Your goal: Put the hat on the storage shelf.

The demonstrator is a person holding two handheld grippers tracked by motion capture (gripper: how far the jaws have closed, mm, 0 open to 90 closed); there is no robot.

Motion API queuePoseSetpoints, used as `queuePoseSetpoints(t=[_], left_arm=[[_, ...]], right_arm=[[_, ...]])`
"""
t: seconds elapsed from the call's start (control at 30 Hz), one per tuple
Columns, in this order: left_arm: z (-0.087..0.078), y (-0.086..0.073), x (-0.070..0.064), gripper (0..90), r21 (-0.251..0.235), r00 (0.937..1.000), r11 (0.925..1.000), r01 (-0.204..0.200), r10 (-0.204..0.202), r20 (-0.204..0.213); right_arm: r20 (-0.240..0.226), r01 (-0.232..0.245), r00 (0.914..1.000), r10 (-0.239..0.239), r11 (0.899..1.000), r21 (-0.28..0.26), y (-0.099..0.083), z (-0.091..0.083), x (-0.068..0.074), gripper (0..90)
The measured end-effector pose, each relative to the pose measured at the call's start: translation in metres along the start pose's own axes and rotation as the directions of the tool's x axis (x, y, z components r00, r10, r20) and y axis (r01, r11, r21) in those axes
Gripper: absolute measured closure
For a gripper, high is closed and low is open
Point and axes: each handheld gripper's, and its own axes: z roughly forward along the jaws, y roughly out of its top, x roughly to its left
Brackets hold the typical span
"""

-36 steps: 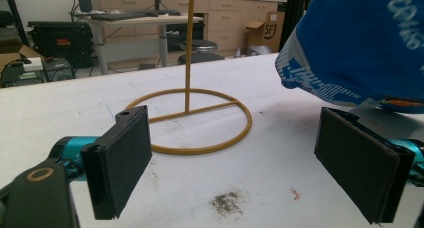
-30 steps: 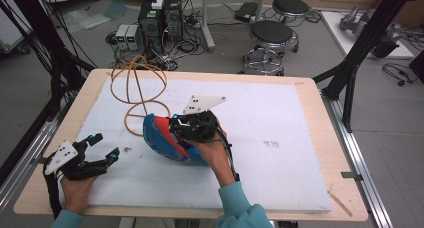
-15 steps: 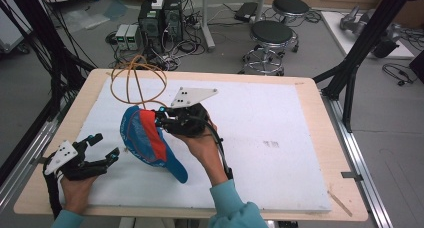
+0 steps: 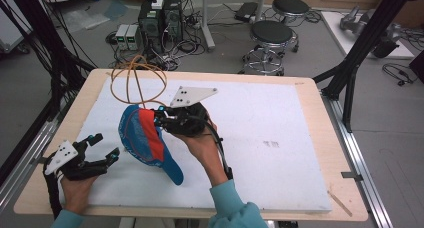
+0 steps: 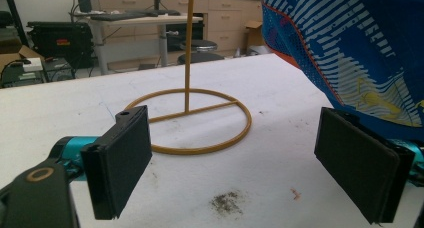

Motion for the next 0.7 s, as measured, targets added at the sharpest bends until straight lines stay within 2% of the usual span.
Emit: queuePoseSetpoints(t=[0.2,0.43,0.7], left_arm=[[0.000,0.000,0.000,15.3,0.002,1.0000,1.0000,-0.003,0.003,0.000],[0.000,0.000,0.000,15.3,0.001,1.0000,1.0000,-0.002,0.002,0.001],[0.000,0.000,0.000,15.3,0.000,1.0000,1.0000,-0.005,0.005,0.002]], right_arm=[[-0.003,0.001,1.0000,-0.001,1.000,-0.009,0.002,-0.001,0.000,84.5],[0.014,-0.018,0.9997,0.018,1.000,0.011,-0.004,-0.006,-0.005,84.4],[0.057,-0.026,0.9980,0.024,0.999,0.028,-0.015,-0.023,-0.013,84.4]])
